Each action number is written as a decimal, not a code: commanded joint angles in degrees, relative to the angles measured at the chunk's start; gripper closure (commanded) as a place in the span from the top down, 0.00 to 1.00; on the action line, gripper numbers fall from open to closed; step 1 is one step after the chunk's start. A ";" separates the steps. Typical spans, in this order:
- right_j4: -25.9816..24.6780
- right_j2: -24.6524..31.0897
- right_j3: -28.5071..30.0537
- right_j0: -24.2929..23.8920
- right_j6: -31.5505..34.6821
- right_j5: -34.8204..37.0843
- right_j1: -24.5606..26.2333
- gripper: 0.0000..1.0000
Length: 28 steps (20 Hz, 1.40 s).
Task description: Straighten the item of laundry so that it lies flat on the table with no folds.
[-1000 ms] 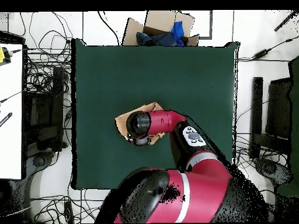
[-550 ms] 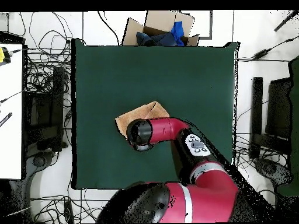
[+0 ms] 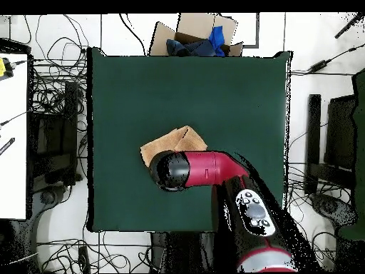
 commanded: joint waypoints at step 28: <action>-2.34 -11.00 -32.31 4.89 6.60 -7.81 28.52 0.00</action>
